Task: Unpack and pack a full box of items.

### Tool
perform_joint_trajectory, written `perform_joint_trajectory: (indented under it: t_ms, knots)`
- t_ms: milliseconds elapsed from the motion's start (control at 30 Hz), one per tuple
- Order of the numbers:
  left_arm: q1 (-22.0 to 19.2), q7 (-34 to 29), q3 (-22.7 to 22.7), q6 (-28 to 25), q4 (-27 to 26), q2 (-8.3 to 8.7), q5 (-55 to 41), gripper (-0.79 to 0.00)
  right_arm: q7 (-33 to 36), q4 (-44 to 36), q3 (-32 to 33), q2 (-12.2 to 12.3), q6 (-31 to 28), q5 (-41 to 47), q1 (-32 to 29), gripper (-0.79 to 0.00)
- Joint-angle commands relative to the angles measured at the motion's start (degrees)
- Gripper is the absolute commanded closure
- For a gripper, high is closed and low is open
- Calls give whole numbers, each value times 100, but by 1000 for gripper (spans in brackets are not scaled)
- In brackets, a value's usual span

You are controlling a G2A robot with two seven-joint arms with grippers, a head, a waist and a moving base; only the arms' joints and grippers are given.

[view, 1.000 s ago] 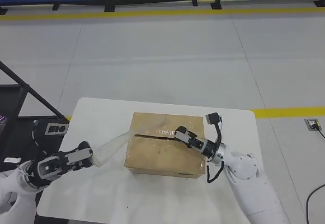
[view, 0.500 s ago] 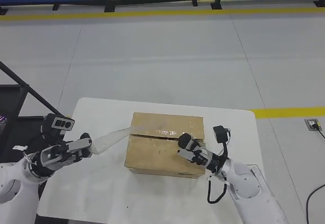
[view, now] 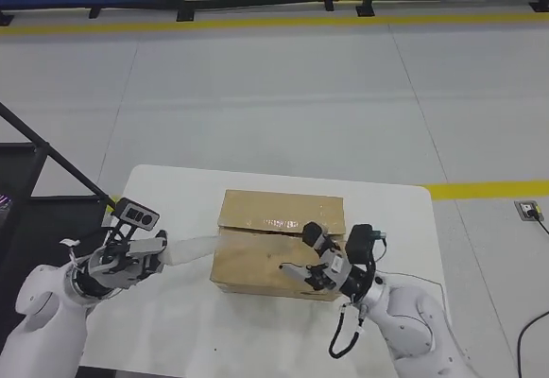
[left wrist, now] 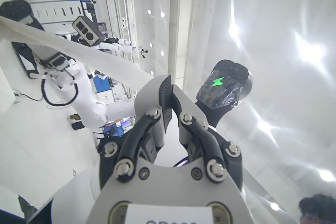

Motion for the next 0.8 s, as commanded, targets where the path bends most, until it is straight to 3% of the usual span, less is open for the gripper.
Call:
perform_joint_trajectory:
  t_ms: [0,133,267,433,533,667,767]
  knots:
    - [-169,-63,194,86,239,-29,-150,0,215,20,2,1,-137,302,11,-785]
    - [-430,-98,520,103,592,-96,-362,0,207,-73,3,7,-144,137,16,-785]
    - [-595,-67,723,74,788,-149,-498,0,-368,-705,-80,38,238,-1534,-331,-785]
    - [-680,-76,818,162,887,-172,-515,0,-642,-1305,-554,21,1691,-3609,-747,-785]
    - [-693,-100,816,234,915,-176,-554,0,-463,-1447,-853,-16,2572,-4362,-850,-785]
    - [-700,-146,792,317,940,-175,-592,0,-181,-1536,-1177,-64,3297,-5028,-853,-785]
    - [-712,-220,789,377,950,-179,-643,0,48,-1550,-1313,-95,3636,-5272,-851,-631]
